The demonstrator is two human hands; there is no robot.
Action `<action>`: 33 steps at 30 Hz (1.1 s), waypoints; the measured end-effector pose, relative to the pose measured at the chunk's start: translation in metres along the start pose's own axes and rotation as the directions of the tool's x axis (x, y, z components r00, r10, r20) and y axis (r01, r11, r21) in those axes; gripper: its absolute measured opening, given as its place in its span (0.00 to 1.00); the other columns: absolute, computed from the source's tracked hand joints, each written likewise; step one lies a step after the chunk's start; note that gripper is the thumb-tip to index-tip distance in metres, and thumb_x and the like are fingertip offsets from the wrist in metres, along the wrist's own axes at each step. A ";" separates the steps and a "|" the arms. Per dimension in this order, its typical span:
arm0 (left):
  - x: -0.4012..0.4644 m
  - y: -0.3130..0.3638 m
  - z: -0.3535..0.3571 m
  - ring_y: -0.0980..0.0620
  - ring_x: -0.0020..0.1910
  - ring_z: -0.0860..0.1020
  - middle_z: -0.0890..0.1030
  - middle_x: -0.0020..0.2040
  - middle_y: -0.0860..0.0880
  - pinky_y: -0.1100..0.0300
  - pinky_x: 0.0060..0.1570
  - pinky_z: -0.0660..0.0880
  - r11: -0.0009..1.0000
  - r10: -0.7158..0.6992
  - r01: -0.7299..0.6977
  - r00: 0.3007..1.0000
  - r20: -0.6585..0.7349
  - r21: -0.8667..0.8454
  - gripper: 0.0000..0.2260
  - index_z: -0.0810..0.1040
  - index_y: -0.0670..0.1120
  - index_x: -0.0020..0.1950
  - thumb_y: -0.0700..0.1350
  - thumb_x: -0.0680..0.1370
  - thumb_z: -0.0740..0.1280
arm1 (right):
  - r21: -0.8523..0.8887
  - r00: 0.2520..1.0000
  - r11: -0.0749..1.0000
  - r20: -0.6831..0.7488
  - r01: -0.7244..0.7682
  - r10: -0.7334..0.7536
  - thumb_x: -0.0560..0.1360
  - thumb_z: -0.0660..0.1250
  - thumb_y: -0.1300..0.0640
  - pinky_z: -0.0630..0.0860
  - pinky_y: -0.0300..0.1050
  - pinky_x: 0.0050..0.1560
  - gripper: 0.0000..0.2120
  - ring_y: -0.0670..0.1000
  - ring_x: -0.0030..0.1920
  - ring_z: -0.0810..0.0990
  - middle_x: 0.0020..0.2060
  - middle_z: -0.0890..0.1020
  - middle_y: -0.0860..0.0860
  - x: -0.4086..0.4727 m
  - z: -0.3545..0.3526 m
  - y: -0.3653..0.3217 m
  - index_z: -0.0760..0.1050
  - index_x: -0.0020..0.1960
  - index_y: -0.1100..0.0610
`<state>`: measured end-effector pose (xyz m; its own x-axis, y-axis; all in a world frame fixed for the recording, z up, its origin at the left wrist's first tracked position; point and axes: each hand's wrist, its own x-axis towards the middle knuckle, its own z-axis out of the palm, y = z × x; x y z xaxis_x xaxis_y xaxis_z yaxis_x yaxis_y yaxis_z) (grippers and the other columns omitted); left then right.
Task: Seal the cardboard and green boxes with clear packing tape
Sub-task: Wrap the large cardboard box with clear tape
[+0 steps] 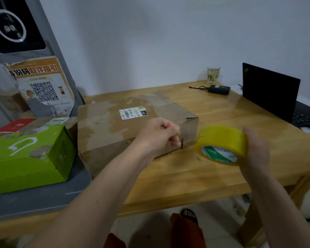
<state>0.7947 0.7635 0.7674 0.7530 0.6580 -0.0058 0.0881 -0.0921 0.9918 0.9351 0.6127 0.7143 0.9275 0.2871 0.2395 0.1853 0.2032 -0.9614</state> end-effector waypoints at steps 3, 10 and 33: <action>0.023 -0.002 -0.010 0.53 0.29 0.74 0.76 0.31 0.49 0.52 0.42 0.75 0.989 0.008 0.003 0.997 -0.075 0.149 0.09 0.73 0.45 0.39 0.40 0.78 0.70 | -0.089 0.978 0.995 0.199 -0.049 0.066 0.79 0.63 0.47 0.69 0.40 0.32 0.25 0.60 0.54 0.77 0.44 0.76 0.67 -0.004 0.002 -0.002 0.77 0.46 0.72; 0.074 0.018 -0.021 0.55 0.29 0.73 0.77 0.32 0.50 0.60 0.35 0.73 0.878 0.111 -0.094 0.994 -0.010 0.470 0.10 0.75 0.46 0.38 0.40 0.74 0.75 | -0.167 0.774 0.985 0.628 0.032 0.082 0.66 0.67 0.36 0.79 0.53 0.42 0.27 0.61 0.40 0.83 0.39 0.83 0.61 -0.006 0.000 0.009 0.80 0.45 0.61; 0.177 -0.026 0.003 0.47 0.61 0.68 0.70 0.59 0.48 0.56 0.57 0.66 0.539 0.180 -0.002 0.977 -0.113 0.842 0.20 0.72 0.48 0.59 0.57 0.74 0.72 | -0.339 0.887 0.926 0.358 -0.167 0.291 0.70 0.71 0.44 0.77 0.38 0.32 0.18 0.48 0.32 0.83 0.34 0.84 0.52 0.022 0.027 0.027 0.81 0.43 0.60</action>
<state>0.9277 0.8800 0.7404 0.6779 0.7108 0.1876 0.5952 -0.6805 0.4275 0.9520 0.6496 0.6969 0.7606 0.6490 -0.0188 0.1272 -0.1772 -0.9759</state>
